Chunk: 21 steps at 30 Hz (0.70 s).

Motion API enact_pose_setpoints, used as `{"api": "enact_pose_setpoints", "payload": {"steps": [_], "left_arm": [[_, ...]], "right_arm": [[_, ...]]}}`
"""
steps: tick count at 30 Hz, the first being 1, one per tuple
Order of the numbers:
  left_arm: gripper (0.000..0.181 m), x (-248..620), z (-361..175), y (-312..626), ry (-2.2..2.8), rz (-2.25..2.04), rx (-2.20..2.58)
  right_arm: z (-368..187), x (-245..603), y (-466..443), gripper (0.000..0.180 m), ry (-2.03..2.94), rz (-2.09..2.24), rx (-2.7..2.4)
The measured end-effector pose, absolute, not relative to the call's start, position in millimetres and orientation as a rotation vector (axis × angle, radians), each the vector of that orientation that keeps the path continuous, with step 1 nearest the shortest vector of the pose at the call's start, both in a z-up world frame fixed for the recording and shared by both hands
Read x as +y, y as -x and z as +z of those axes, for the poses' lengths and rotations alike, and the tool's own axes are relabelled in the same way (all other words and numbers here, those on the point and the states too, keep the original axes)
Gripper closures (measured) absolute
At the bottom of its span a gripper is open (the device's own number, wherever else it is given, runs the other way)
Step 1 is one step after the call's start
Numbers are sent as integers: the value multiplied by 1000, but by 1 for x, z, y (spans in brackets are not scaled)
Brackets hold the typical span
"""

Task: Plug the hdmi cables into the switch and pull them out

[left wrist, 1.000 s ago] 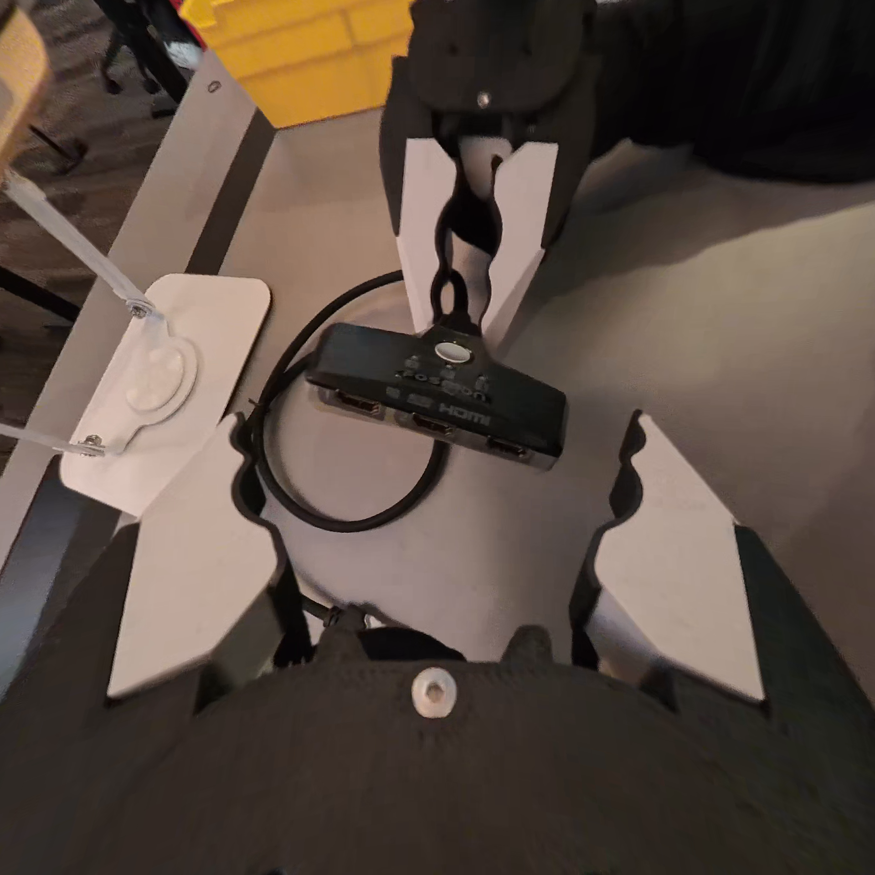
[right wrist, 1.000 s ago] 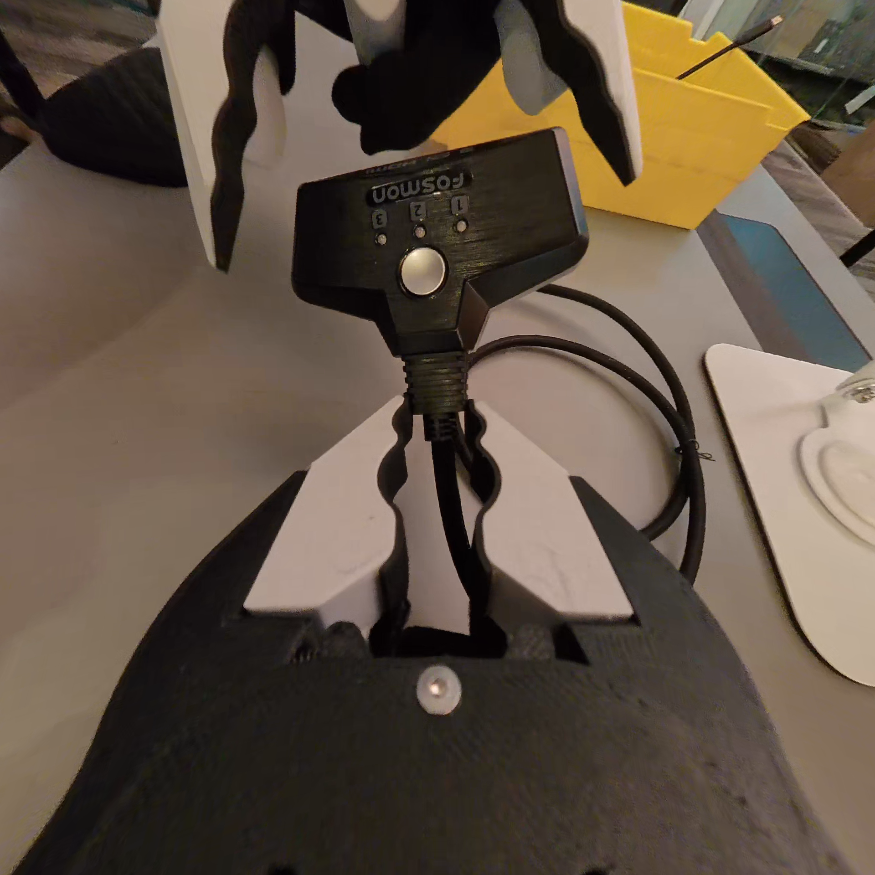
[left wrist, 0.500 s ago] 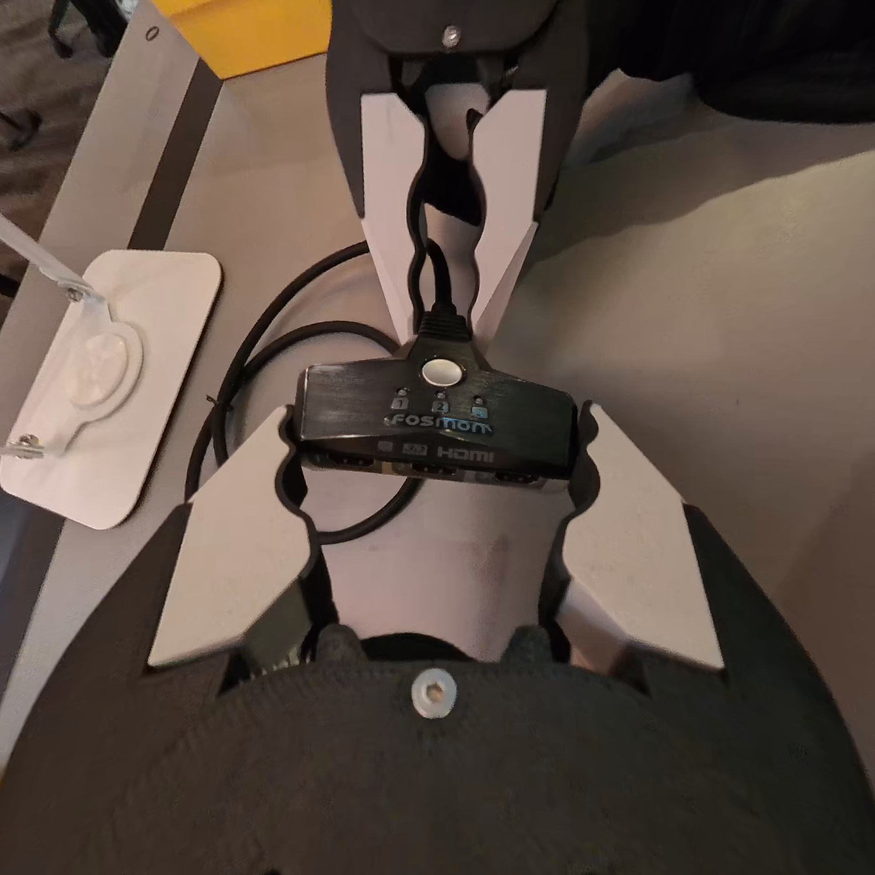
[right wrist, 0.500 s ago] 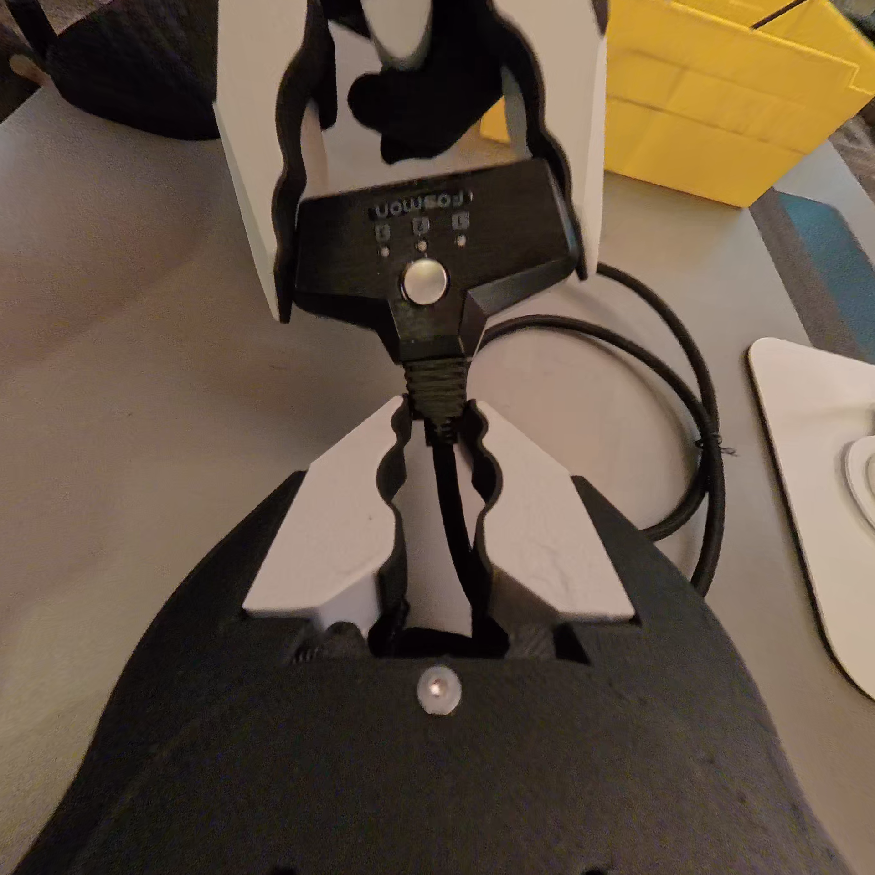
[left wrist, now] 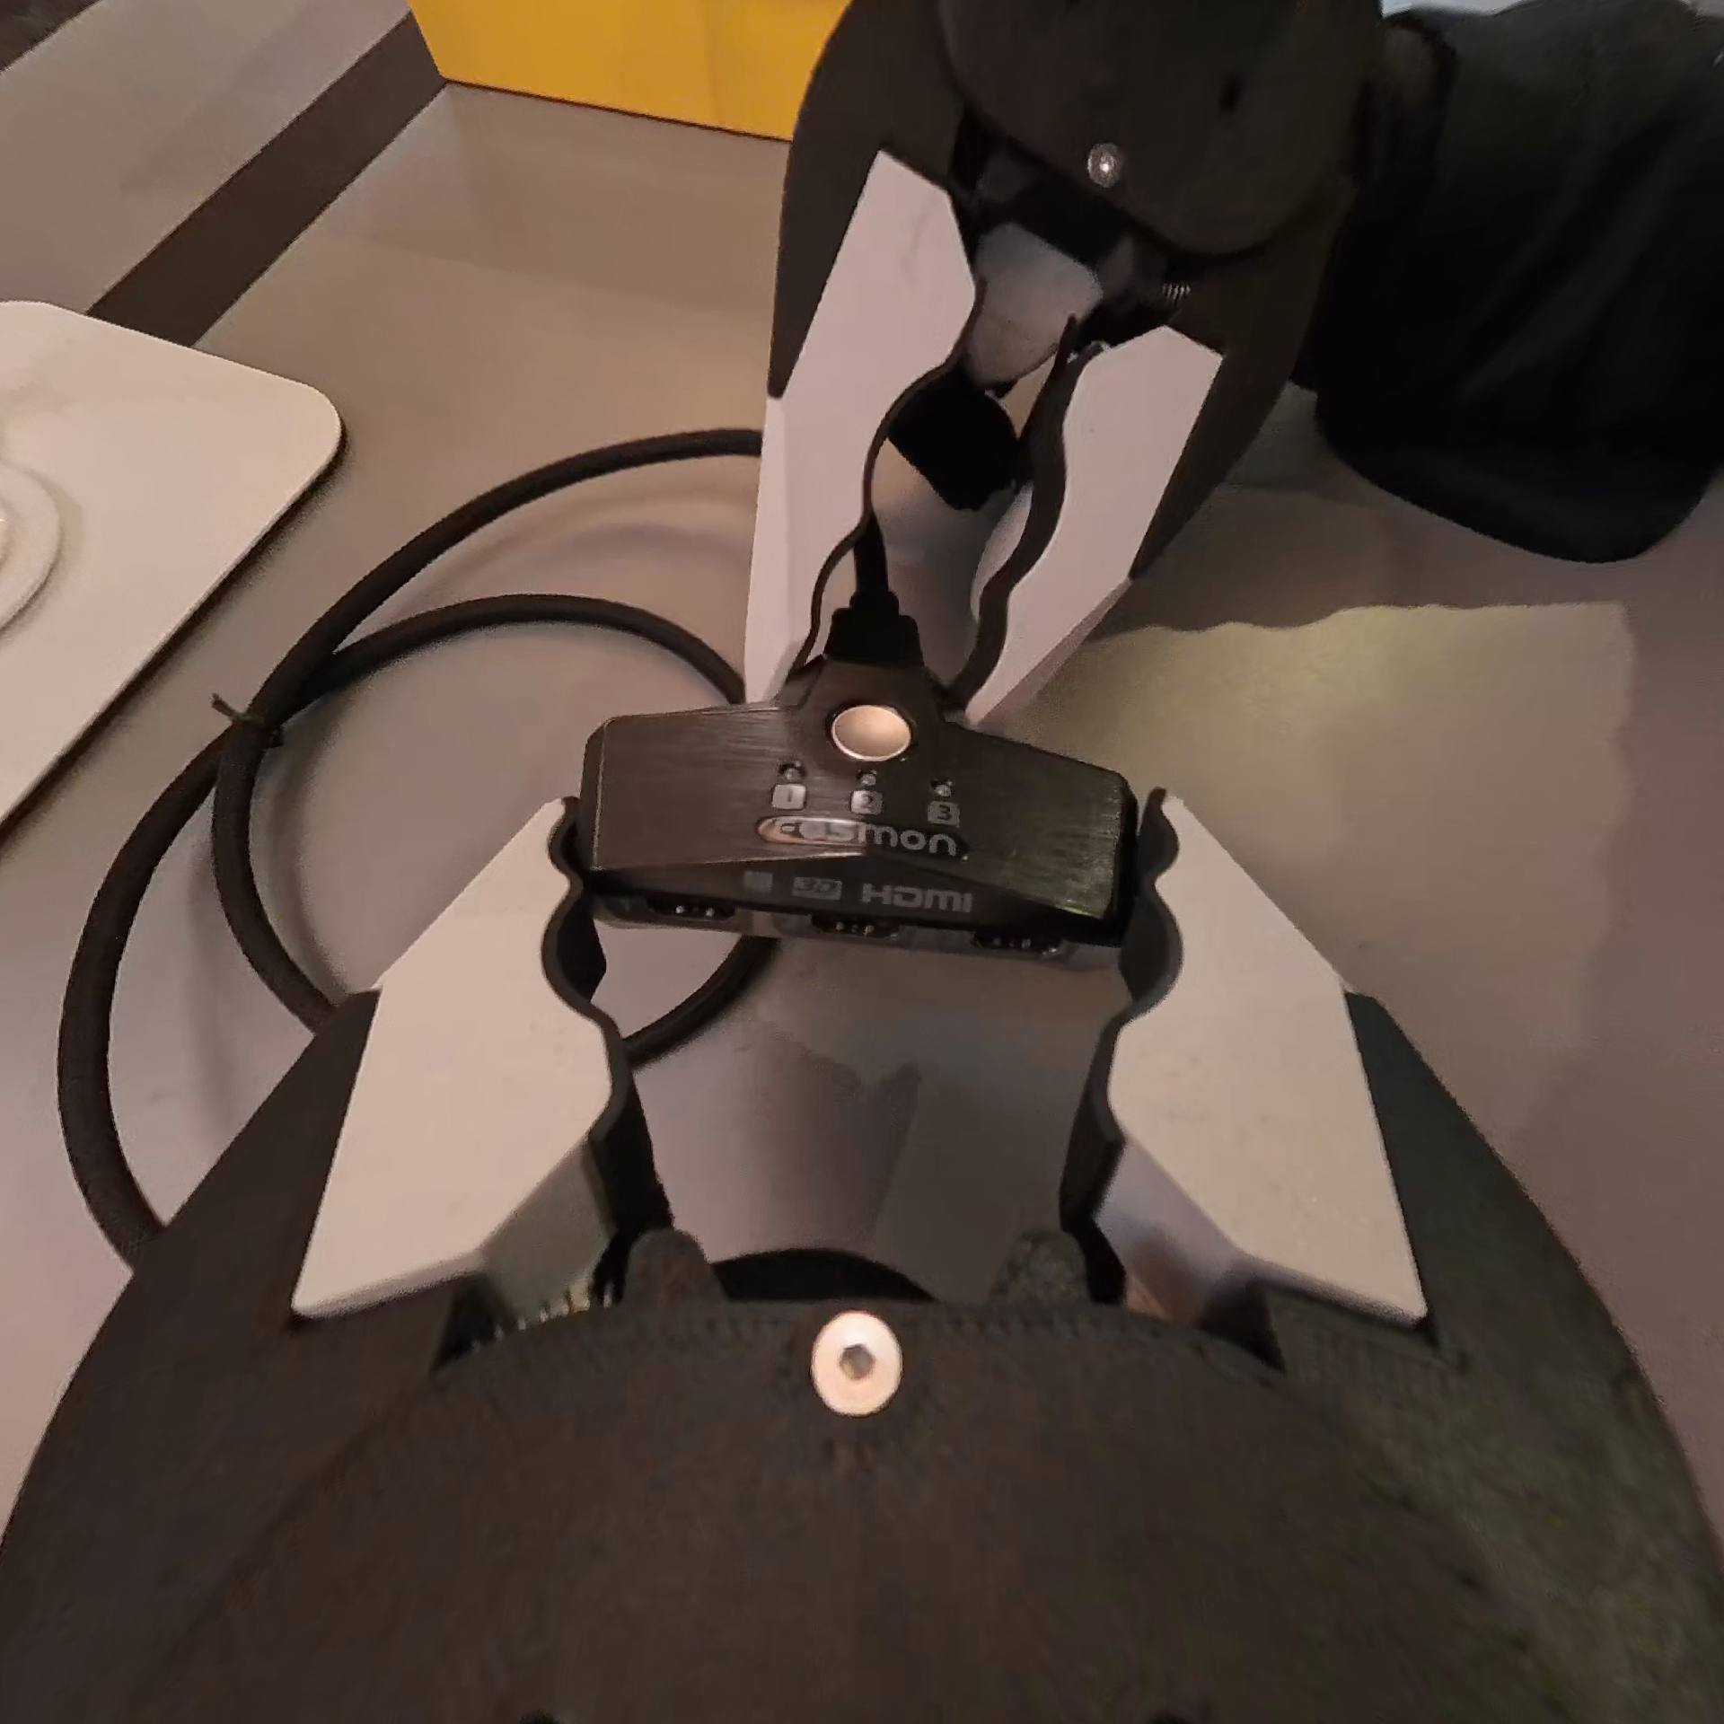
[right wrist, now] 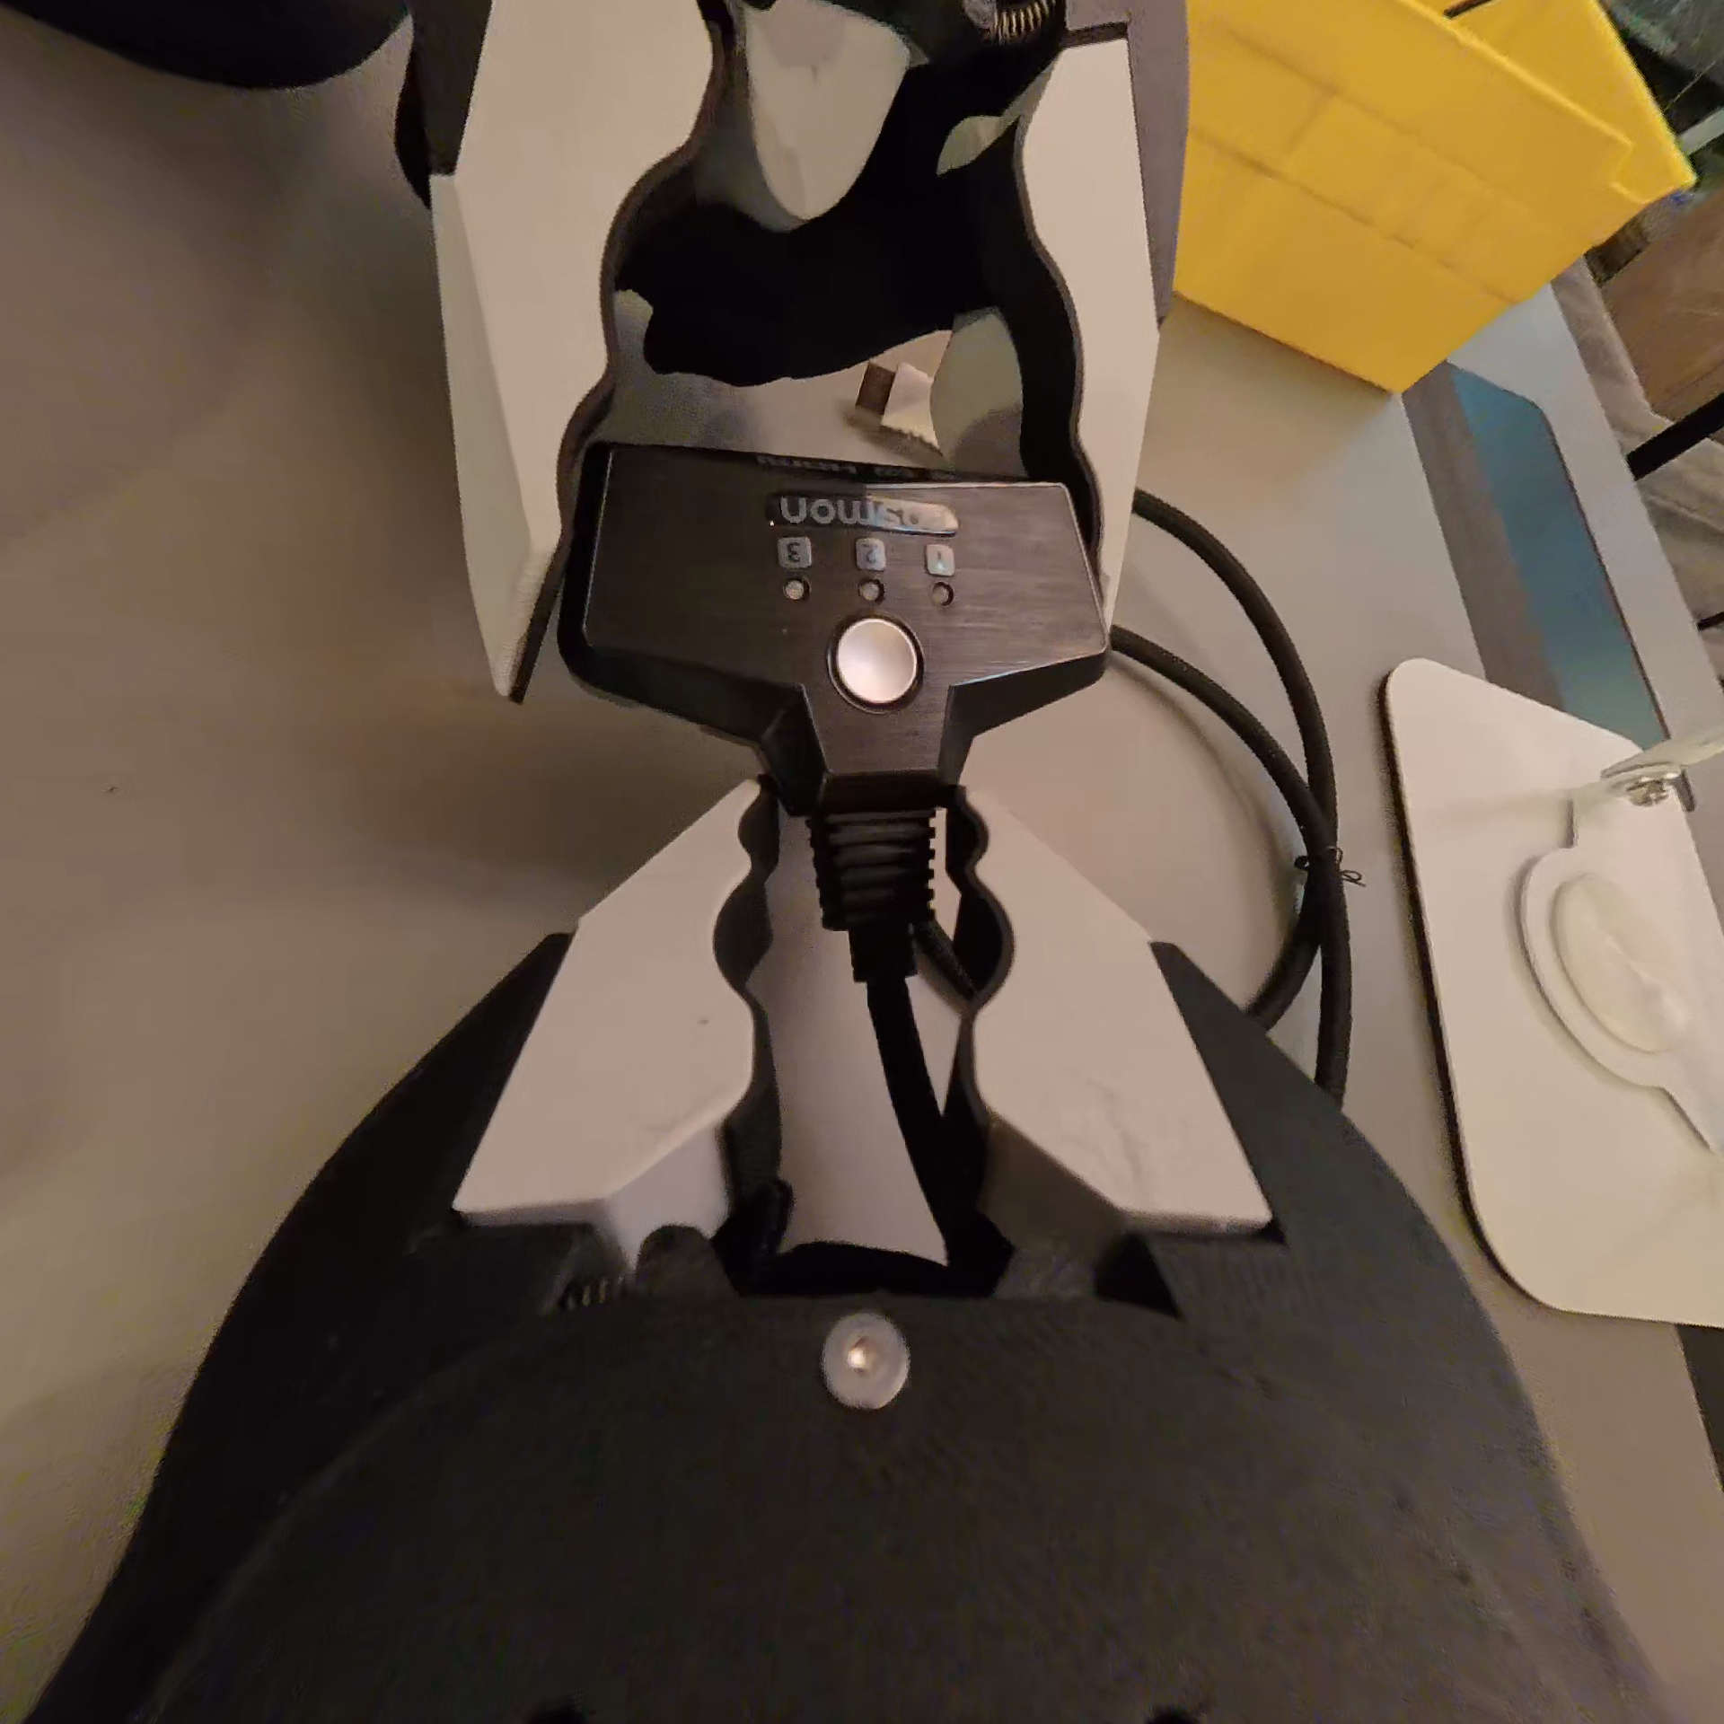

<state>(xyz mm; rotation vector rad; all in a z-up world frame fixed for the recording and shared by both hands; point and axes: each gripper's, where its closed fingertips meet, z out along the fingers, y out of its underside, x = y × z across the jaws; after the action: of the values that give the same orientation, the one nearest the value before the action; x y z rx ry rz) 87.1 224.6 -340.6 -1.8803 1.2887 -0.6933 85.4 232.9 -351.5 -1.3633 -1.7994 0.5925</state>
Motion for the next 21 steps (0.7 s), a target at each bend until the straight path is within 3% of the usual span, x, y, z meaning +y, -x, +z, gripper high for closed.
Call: {"api": "enact_pose_setpoints", "payload": {"steps": [21], "left_arm": [[67,259,-378,-116,1977,-416,1421]], "right_arm": [[-385,263,-140,149,1755,387,-1839]]}}
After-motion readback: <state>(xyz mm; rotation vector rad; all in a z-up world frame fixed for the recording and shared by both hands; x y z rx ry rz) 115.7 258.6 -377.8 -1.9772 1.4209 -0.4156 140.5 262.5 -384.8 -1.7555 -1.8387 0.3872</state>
